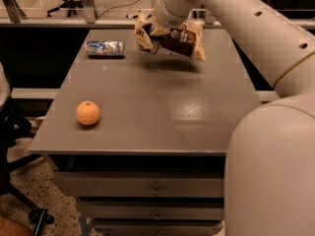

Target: Move brown chip bag near redbull can

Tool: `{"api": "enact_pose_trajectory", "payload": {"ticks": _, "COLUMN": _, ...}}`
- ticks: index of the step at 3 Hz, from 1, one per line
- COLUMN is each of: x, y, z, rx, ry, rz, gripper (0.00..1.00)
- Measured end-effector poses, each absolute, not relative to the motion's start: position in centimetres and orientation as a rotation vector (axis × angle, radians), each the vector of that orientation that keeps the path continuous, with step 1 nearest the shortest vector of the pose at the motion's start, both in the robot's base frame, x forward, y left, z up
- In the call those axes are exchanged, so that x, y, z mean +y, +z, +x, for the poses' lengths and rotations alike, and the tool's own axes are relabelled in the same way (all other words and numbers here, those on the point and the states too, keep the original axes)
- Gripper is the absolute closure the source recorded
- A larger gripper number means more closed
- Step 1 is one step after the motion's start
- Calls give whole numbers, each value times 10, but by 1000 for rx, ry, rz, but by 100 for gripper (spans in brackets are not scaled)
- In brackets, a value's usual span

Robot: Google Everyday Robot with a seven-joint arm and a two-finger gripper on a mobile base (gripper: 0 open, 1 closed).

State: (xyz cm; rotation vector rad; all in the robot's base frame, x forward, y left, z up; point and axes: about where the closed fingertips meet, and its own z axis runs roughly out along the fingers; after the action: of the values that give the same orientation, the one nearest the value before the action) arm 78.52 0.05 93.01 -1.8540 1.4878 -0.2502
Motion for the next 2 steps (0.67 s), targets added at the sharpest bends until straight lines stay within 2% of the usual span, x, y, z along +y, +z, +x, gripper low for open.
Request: {"api": "enact_pose_trajectory", "payload": {"ticks": 2, "x": 14, "y": 923, "z": 790, "rx": 1467, "ry": -219, "rz": -1875, "gripper": 100}}
